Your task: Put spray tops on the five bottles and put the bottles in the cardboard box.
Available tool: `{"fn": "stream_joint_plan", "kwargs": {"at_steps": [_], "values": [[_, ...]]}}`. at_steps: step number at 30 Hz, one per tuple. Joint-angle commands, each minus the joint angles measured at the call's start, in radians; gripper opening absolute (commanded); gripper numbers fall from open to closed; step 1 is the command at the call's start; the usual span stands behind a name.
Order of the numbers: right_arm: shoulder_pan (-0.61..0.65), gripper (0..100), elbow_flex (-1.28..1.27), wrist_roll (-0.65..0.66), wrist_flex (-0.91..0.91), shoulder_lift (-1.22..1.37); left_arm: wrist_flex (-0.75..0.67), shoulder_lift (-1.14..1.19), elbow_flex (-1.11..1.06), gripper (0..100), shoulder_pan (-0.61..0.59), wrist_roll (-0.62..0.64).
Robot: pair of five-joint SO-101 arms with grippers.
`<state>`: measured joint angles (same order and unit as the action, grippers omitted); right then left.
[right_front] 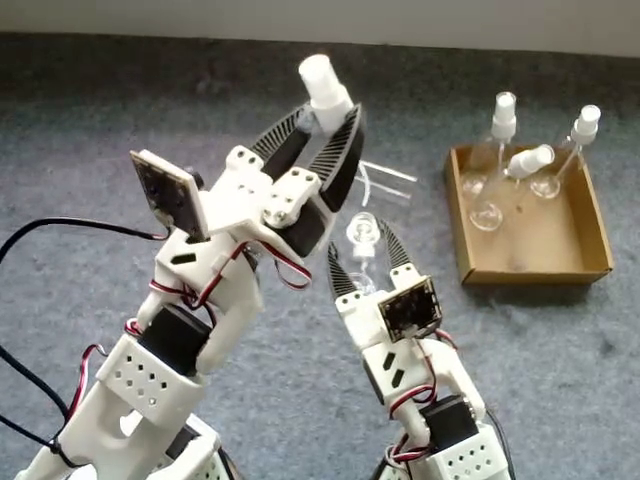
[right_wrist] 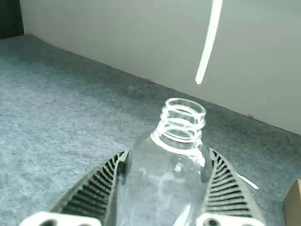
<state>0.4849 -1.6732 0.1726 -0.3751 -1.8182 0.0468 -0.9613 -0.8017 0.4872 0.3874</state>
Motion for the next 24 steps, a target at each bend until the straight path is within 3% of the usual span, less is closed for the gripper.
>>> {"fn": "stream_joint_plan", "kwargs": {"at_steps": [1, 4, 9, 24], "values": [[0.005, 14.5, -0.117, -0.005, 0.021, -0.016, 0.146, -0.022, 0.07, 0, 0.019, -0.011], [0.005, 14.5, -0.117, -0.005, 0.021, -0.016, 0.219, -0.022, 0.085, 0, 0.019, -0.011], [0.005, 14.5, -0.117, -0.005, 0.021, -0.016, 0.226, -0.016, 0.084, 0, 0.024, -0.009], [0.005, 14.5, -0.116, -0.003, -0.013, -0.019, 0.143, -0.024, 0.111, 0, 0.042, -0.006]]}}
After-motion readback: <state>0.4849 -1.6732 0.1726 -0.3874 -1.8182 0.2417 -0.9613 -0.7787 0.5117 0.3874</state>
